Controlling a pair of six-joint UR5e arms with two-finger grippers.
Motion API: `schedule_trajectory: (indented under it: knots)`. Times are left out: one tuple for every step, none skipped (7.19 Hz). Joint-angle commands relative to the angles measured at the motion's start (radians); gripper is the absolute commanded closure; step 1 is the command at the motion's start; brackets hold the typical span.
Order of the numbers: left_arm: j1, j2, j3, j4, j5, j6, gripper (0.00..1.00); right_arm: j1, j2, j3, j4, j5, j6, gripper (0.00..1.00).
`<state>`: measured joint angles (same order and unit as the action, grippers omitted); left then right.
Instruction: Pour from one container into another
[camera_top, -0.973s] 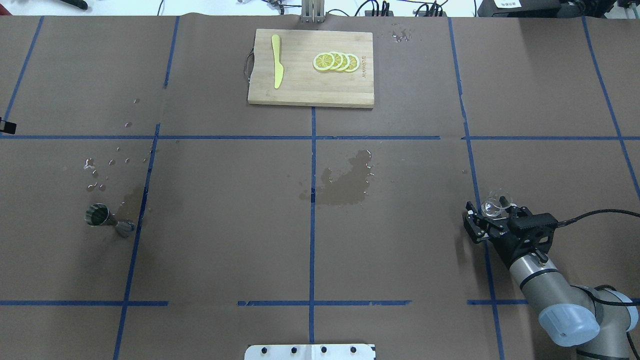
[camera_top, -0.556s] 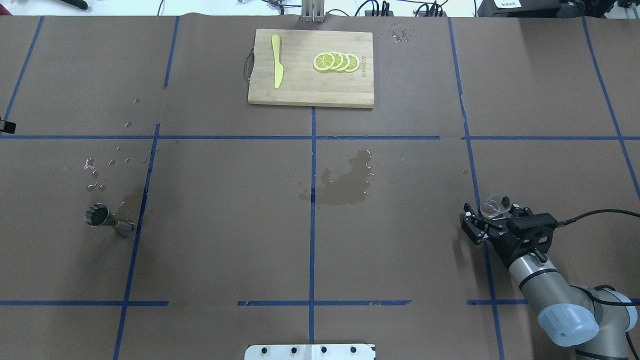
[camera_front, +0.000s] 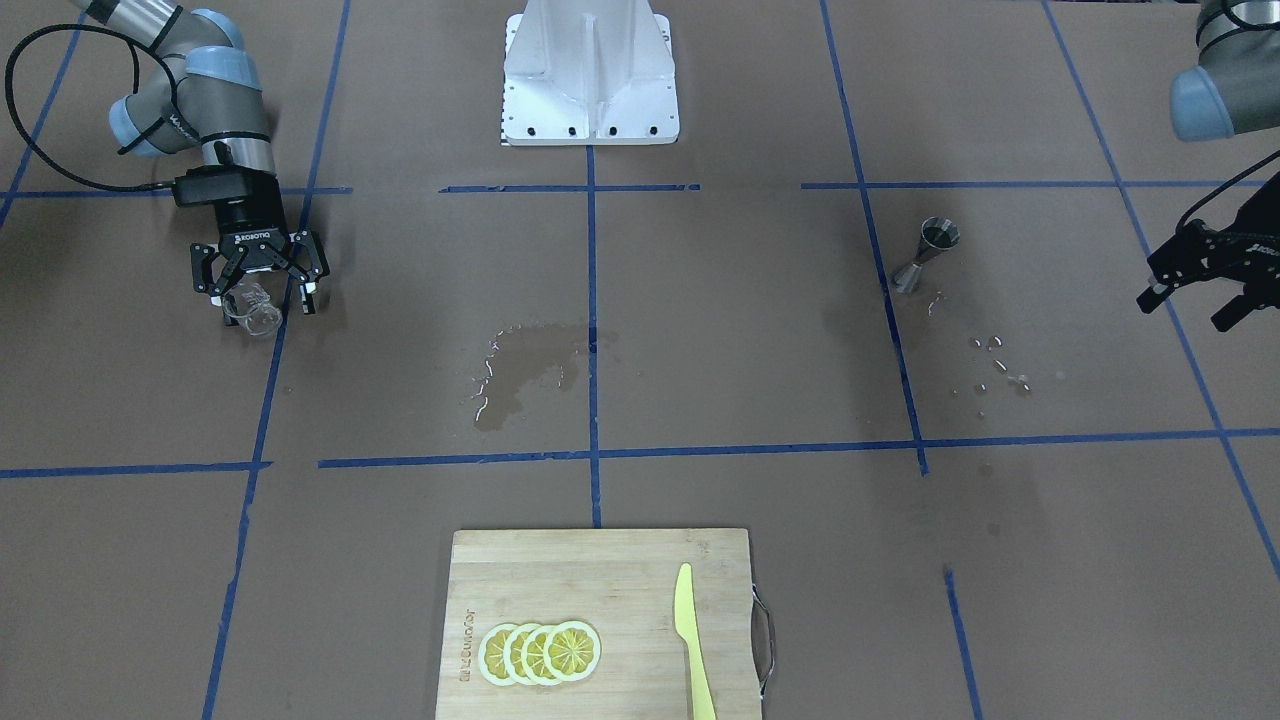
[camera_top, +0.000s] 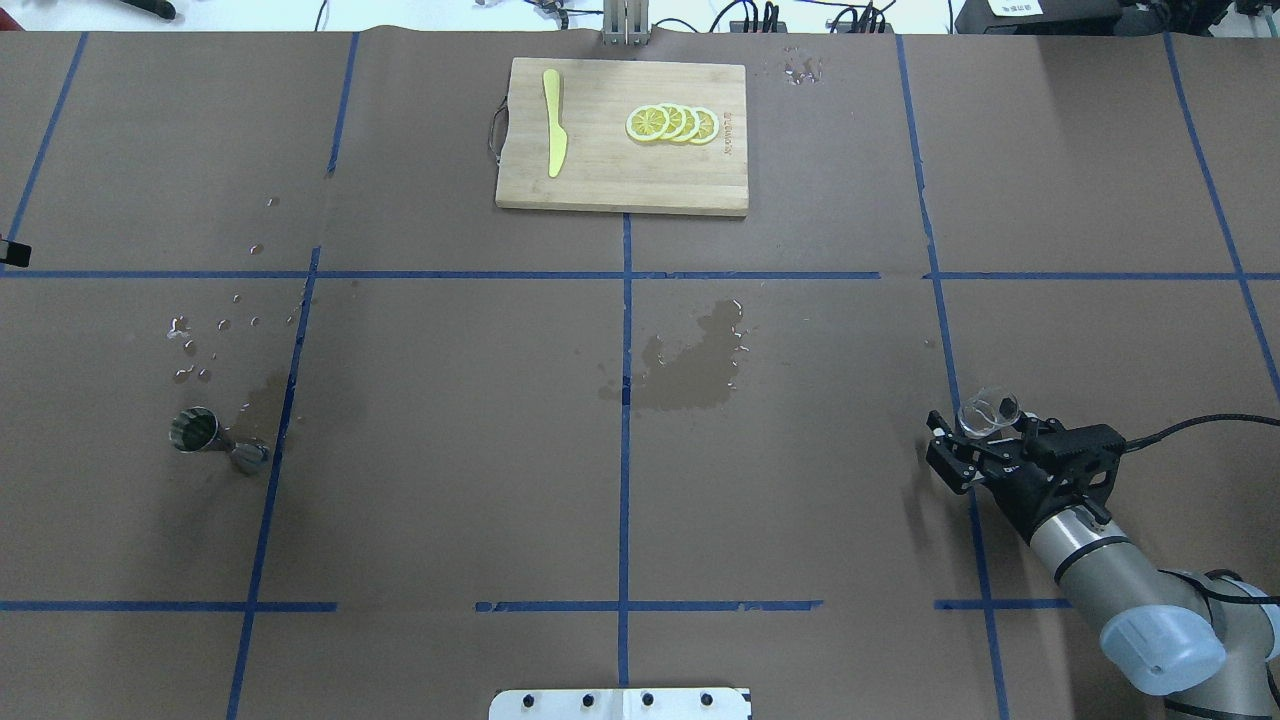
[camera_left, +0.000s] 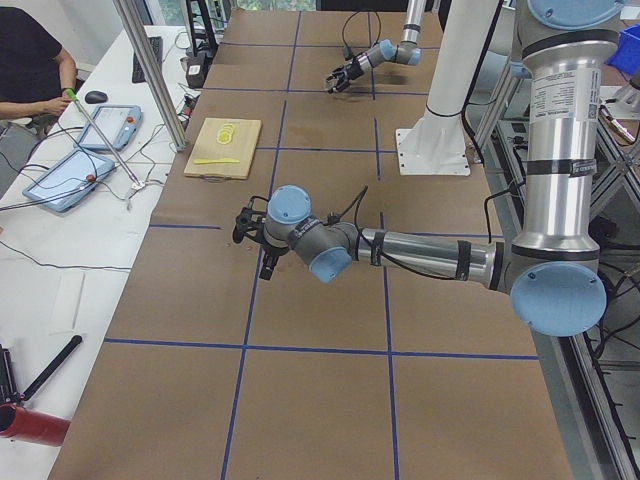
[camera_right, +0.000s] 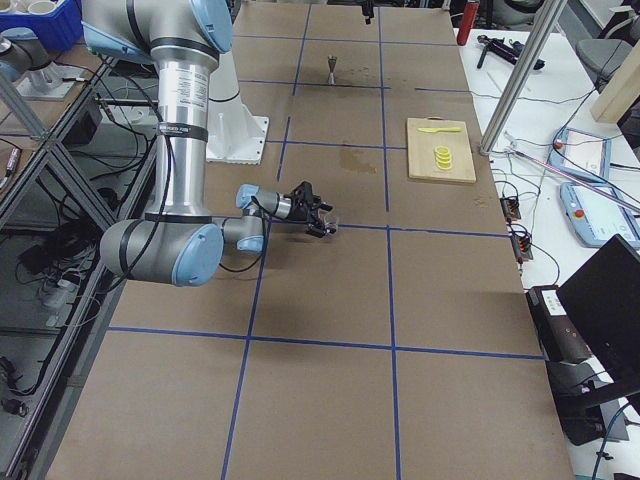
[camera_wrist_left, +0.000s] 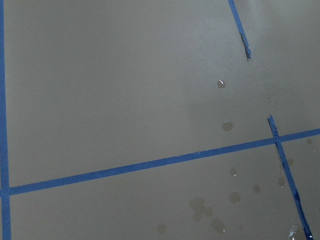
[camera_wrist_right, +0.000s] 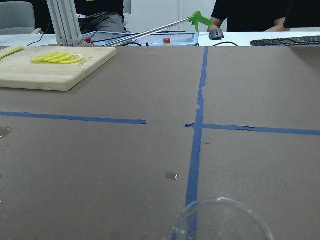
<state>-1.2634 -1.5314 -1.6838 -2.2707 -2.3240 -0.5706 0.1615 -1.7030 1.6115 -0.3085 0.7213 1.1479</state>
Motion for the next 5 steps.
schedule_trajectory:
  knots:
    - [-0.001, 0.002, 0.003, -0.013, 0.000, -0.003, 0.00, 0.003, -0.067, 0.060, 0.040, 0.091, 0.001, 0.00]
    - [0.001, 0.001, 0.007, -0.013, 0.000, -0.002, 0.00, 0.004, -0.146, 0.140, 0.040, 0.166, 0.001, 0.00]
    - [0.001, 0.000, 0.012, -0.013, 0.000, -0.002, 0.00, 0.006, -0.218, 0.207, 0.040, 0.240, 0.000, 0.00]
    - [0.002, -0.001, 0.016, -0.013, 0.000, 0.001, 0.00, 0.048, -0.275, 0.244, 0.042, 0.365, -0.002, 0.00]
    - [0.004, -0.001, 0.024, -0.018, 0.002, 0.006, 0.00, 0.208, -0.294, 0.261, 0.039, 0.646, -0.008, 0.00]
